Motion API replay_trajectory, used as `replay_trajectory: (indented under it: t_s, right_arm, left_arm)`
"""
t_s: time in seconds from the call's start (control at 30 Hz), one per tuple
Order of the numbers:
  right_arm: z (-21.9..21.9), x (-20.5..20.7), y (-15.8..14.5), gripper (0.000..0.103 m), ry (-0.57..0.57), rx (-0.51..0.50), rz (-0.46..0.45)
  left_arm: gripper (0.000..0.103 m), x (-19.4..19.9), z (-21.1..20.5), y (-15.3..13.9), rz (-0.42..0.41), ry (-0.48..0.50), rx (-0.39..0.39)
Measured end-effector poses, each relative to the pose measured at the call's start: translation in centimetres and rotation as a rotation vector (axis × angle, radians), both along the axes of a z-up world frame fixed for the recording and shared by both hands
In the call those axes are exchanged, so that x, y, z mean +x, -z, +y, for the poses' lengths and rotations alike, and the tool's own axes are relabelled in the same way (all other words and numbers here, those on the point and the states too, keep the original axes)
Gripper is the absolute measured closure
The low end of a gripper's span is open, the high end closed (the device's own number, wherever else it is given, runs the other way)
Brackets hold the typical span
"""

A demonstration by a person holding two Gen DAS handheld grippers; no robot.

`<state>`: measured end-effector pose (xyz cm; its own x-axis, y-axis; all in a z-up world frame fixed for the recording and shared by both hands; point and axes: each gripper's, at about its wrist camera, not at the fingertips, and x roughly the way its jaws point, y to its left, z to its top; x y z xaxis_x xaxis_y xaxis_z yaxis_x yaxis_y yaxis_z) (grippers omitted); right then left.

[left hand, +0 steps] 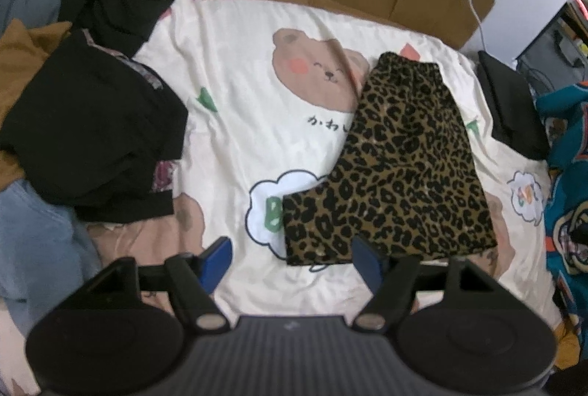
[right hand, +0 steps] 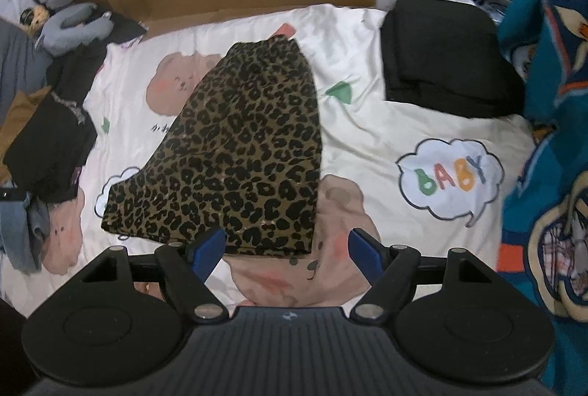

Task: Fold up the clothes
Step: 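Open both grippers and withdraw from the folded pants, then grasp the edge of the folded leopard-print pants with both grippers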

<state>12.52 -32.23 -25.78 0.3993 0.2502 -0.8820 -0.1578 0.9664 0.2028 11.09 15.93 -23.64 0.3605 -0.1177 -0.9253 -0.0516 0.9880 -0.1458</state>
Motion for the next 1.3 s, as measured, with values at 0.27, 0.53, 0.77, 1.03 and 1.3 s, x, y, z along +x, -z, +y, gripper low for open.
replay_trajectory:
  t_s: [0.27,0.53,0.77,1.03,1.3]
  right_arm:
    - [1.3,1.0,2.3,0.024,-0.087,-0.004,-0.008]
    - [2.2,2.4,6.3,0.029,-0.160,0.040,0.048]
    - [1.4,4.3,10.5,0.044,-0.089,0.072,0.106]
    - [0.8,5.5,13.7,0.044,-0.026,0.091,0.164]
    - [0.3,6.2,16.8,0.058,0.037,0.133,0.222]
  left_arm:
    - [0.038,1.7,0.5,4.5,0.043,-0.026,-0.053]
    - [0.049,3.2,1.2,10.0,0.123,-0.009,-0.098]
    - [0.062,4.9,1.5,14.5,0.168,-0.020,-0.181]
    - [0.062,6.7,1.2,16.8,0.229,-0.011,-0.206]
    - [0.069,6.7,1.4,18.6,0.247,-0.057,-0.240]
